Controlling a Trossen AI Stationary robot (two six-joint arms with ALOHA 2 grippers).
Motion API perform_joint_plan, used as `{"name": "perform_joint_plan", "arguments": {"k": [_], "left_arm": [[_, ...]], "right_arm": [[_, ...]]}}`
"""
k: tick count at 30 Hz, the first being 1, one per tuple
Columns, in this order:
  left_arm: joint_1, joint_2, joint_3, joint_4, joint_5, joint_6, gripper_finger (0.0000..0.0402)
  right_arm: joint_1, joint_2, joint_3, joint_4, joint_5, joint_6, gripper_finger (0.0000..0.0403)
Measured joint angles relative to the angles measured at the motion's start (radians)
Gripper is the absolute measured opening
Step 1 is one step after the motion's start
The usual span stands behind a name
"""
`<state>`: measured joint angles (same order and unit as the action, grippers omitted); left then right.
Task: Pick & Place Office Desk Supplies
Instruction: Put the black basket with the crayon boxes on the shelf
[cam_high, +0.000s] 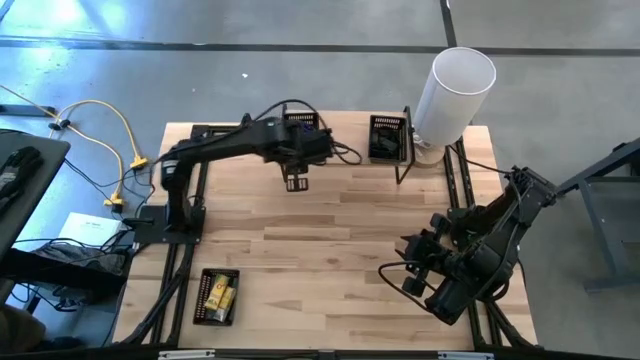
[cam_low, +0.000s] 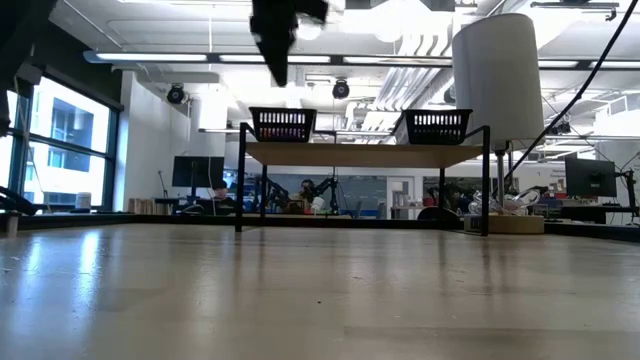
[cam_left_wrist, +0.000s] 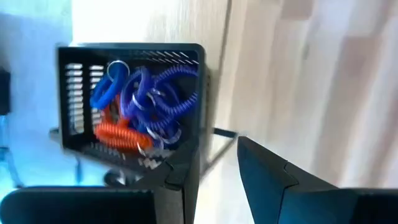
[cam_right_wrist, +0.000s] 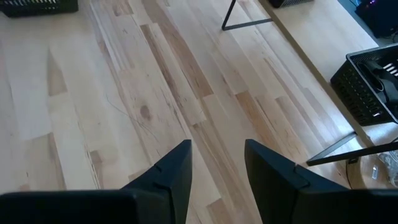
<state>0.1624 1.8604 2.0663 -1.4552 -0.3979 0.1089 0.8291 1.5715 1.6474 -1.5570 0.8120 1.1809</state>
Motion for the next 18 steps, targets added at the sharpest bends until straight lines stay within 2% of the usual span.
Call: {"name": "perform_joint_plan", "arguments": {"k": [2,4,9,12,15,18], "left_arm": [[-0.034,-0.045,0.001,-0.022,0.016,-0.076,0.0101],[-0.071,-0.095,0.002,-0.063,0.099,-0.151,0.0101],[-0.185,-0.196,0.002,-0.115,0.489,-0.245,0.0101],[-0.271,-0.232,0.002,-0.099,0.651,-0.399,0.0101],[-0.386,-0.245,0.002,-0.104,0.682,-0.572,0.0101],[-0.513,-0.245,0.0,-0.117,0.608,-0.66,0.0101]], "right_arm": [[0.0,0.0,0.0,0.001,-0.001,-0.003,0.0136],[0.0,0.0,0.0,0.001,-0.001,-0.004,0.0136],[0.0,0.001,-0.026,0.029,-0.001,-0.008,0.0136],[0.0,0.001,-0.044,0.053,-0.002,-0.008,0.0136],[0.0,0.001,-0.046,0.063,-0.001,-0.011,0.0136],[0.0,0.001,-0.046,0.096,0.0,-0.06,0.0136]]}}
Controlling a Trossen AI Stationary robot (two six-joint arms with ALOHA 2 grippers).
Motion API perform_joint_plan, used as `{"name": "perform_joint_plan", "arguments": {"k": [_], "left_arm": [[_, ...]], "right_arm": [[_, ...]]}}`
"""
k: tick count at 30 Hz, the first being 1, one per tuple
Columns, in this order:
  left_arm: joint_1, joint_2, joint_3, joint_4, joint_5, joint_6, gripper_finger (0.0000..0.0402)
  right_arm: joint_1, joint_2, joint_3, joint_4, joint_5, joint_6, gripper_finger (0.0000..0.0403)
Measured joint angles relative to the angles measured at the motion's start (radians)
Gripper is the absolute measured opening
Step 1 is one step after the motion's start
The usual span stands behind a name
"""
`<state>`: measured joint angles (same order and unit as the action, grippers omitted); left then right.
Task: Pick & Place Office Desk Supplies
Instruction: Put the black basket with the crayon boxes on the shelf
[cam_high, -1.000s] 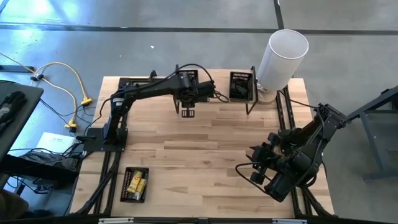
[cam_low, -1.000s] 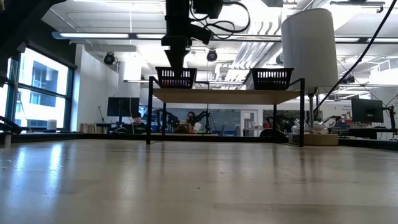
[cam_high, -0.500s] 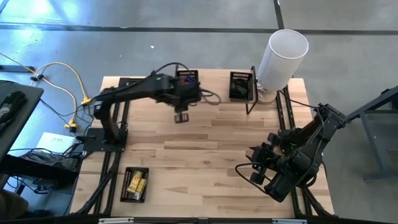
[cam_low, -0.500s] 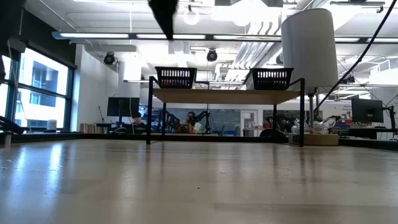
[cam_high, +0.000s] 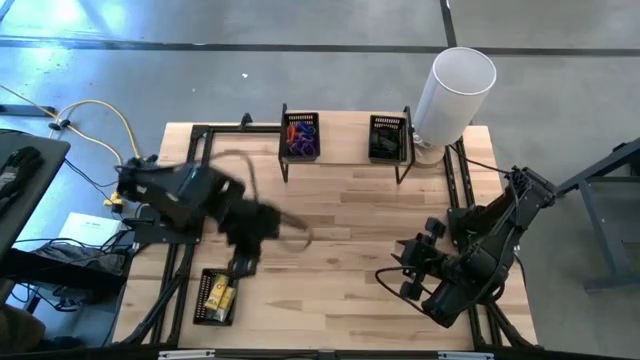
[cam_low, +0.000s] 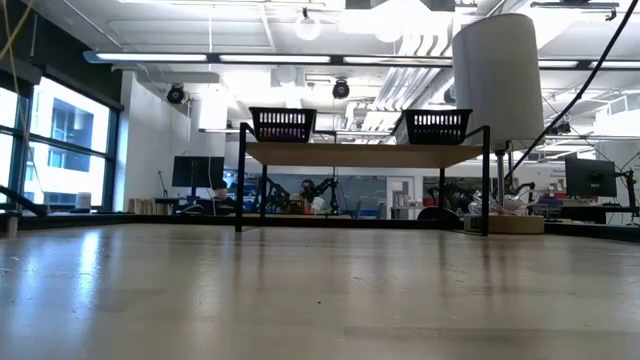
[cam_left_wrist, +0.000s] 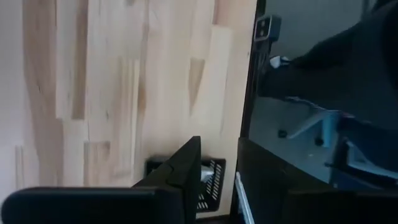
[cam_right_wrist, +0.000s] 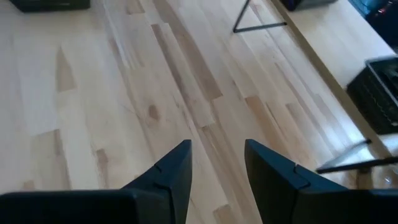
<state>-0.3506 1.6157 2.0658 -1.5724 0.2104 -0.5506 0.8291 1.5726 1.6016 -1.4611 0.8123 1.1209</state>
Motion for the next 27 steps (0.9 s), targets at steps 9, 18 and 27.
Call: {"name": "perform_joint_plan", "arguments": {"k": [9,18,27], "left_arm": [[-0.37,0.08,-0.008,0.001,-0.29,-0.381,0.0101],[-0.653,0.265,-0.008,0.002,-0.398,-0.604,0.0101],[-0.777,0.473,-0.008,0.033,-0.398,-0.781,0.0101]], "right_arm": [[-0.008,0.003,-0.001,0.127,0.0,-0.171,0.0136],[-0.073,0.005,-0.078,0.513,-0.125,-0.47,0.0136],[-0.09,0.005,-0.17,0.793,-0.254,-0.524,0.0136]]}}
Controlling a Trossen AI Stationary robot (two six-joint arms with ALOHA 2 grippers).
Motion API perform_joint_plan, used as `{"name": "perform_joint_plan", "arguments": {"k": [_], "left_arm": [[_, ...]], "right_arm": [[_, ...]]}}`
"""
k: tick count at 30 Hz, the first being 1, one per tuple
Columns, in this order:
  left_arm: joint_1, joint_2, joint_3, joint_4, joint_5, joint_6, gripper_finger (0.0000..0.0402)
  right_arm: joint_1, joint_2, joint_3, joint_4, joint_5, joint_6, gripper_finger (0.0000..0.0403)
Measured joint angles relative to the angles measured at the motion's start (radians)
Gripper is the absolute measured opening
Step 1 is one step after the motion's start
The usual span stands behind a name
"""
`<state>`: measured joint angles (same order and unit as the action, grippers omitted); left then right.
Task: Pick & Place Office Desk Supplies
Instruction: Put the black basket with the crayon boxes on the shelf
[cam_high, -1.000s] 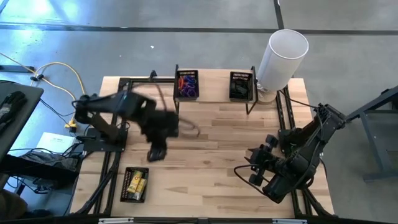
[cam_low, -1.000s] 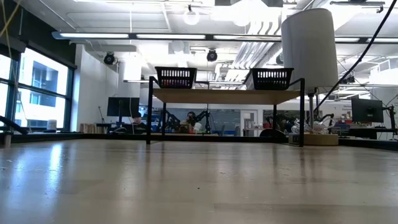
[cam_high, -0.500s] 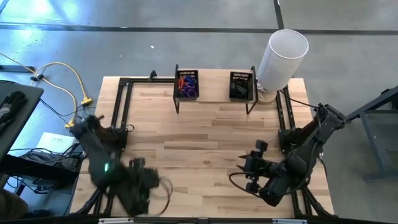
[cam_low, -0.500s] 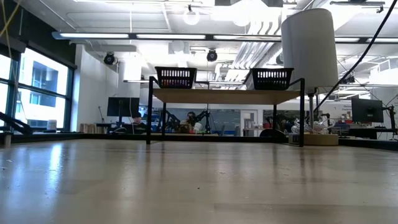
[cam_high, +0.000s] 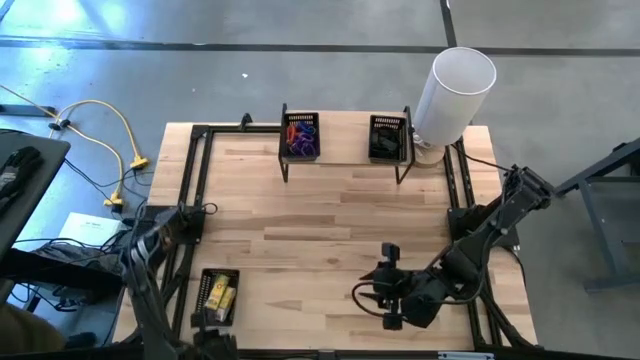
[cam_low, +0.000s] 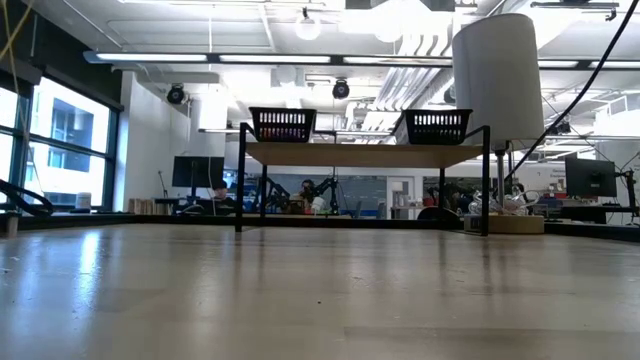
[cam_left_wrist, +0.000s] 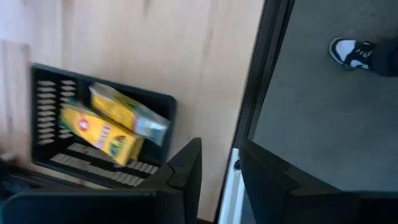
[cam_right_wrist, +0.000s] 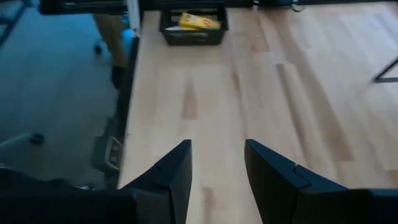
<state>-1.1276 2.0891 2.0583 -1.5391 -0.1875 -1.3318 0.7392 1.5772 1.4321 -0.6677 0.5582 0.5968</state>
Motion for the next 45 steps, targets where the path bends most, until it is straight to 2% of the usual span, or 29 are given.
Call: {"name": "perform_joint_plan", "arguments": {"k": [7,17,20,22,28,30,33,37,45], "left_arm": [[-0.036,0.081,0.0,-0.001,-0.002,-0.014,0.0101],[-0.041,0.096,0.0,-0.032,-0.08,0.004,0.0101],[-0.041,0.096,-0.001,-0.032,-0.073,0.155,0.0101],[-0.037,0.098,-0.003,-0.031,-0.106,0.253,0.0101],[0.012,0.104,-0.007,-0.033,-0.088,0.253,0.0101],[0.018,0.104,-0.007,-0.032,-0.051,0.289,0.0101],[0.009,0.104,-0.008,-0.032,0.034,0.376,0.0101],[-0.029,0.104,-0.008,-0.032,0.041,0.421,0.0101],[-0.046,0.104,-0.015,-0.031,0.031,0.327,0.0101]], "right_arm": [[0.001,0.0,-0.016,0.075,-0.043,0.0,0.0136],[0.001,0.0,-0.016,0.081,-0.067,0.008,0.0136],[0.001,0.0,-0.016,0.074,-0.067,0.008,0.0136],[0.001,0.0,-0.016,0.072,-0.066,0.008,0.0136],[0.0,0.0,-0.016,0.07,-0.062,0.008,0.0136],[-0.001,0.0,-0.016,0.07,-0.06,0.008,0.0136],[-0.007,0.0,-0.016,0.07,-0.06,0.012,0.0136],[-0.008,0.0,-0.016,0.074,-0.059,0.012,0.0136],[-0.009,0.0,-0.016,0.084,-0.06,0.012,0.0136]]}}
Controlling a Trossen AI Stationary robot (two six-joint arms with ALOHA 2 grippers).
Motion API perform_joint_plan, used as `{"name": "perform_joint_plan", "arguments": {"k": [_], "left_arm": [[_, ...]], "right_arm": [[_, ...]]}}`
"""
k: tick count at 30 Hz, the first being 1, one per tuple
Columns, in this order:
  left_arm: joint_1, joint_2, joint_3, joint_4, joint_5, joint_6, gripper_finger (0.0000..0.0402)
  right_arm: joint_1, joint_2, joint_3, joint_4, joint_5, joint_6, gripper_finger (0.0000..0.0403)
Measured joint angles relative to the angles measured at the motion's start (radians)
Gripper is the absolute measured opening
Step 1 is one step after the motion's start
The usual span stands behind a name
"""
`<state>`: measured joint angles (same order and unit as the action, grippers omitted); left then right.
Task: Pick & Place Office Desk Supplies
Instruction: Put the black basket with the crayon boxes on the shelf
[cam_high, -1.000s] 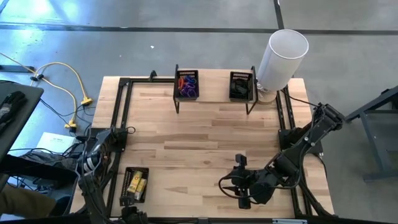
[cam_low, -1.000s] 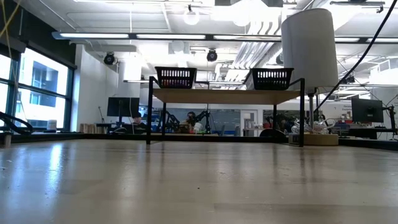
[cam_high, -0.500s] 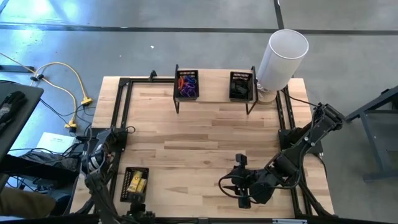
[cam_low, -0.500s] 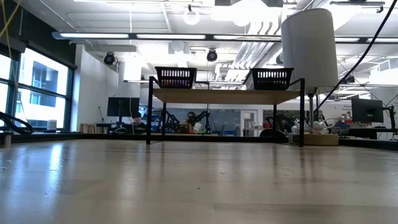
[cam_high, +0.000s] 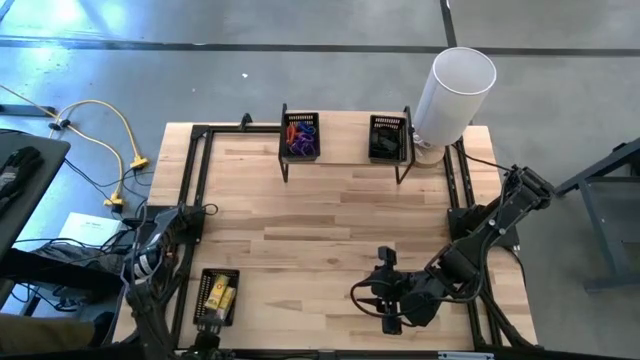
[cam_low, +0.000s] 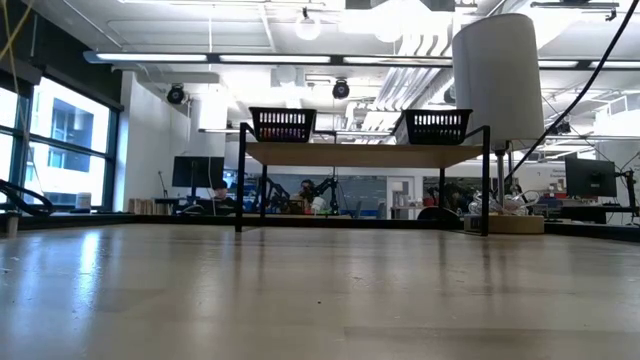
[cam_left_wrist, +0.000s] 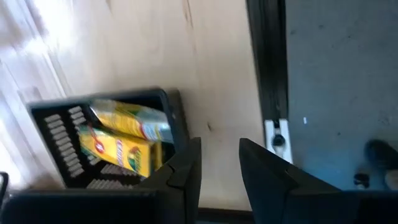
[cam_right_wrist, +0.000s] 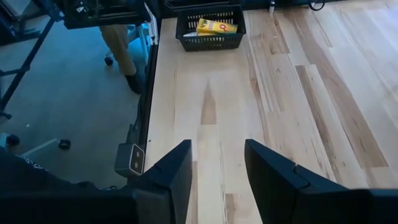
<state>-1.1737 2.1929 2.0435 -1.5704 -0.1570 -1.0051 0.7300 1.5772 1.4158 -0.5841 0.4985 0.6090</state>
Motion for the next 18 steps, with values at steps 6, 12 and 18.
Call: {"name": "perform_joint_plan", "arguments": {"k": [6,12,18], "left_arm": [[0.026,0.0,-0.004,-0.001,-0.002,0.147,0.0101],[0.046,-0.014,-0.015,0.0,-0.001,0.264,0.0101],[0.066,-0.126,-0.121,0.002,-0.029,0.35,0.0101]], "right_arm": [[-0.006,0.0,0.0,0.015,0.0,-0.001,0.0136],[-0.013,0.0,0.0,0.014,-0.002,0.0,0.0136],[-0.027,0.0,0.0,0.013,-0.003,-0.006,0.0136]]}}
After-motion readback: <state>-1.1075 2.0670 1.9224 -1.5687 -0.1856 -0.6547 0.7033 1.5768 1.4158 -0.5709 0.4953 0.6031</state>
